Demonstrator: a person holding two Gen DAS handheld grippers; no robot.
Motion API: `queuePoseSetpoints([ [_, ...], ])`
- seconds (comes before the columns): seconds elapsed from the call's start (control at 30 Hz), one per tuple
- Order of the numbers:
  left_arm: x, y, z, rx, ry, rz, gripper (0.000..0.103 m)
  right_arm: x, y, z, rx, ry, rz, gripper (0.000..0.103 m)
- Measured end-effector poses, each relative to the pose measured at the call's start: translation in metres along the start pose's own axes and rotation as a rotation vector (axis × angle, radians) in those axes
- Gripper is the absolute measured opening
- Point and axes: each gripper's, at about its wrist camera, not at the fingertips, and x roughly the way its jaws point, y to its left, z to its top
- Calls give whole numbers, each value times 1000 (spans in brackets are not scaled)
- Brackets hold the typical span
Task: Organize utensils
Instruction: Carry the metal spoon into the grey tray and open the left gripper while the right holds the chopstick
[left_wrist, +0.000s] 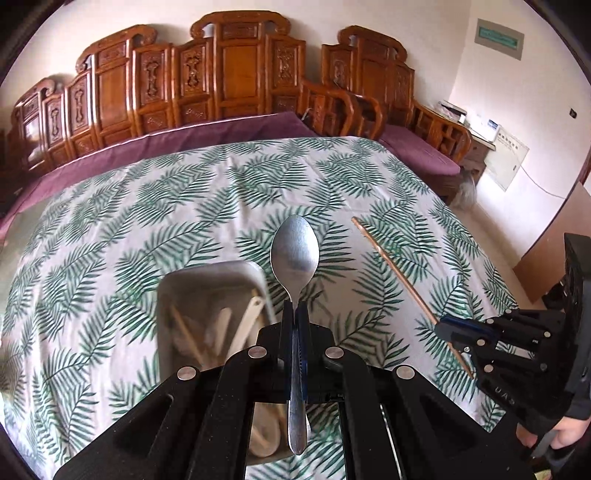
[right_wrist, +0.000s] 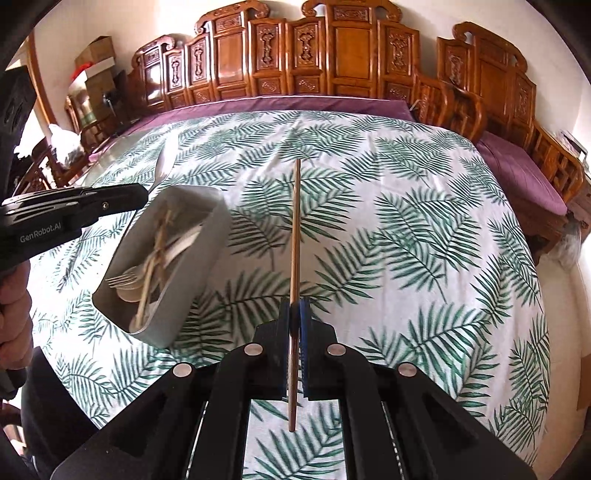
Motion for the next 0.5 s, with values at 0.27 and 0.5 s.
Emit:
queuePoseSetpoints([
  [0.27,12,32,-14,-38,35,32,2,2,25,6,-29,5,18,6],
  [0.5,23,45,-24,-54,60,48,2,6,40,11,-50,13,30,6],
])
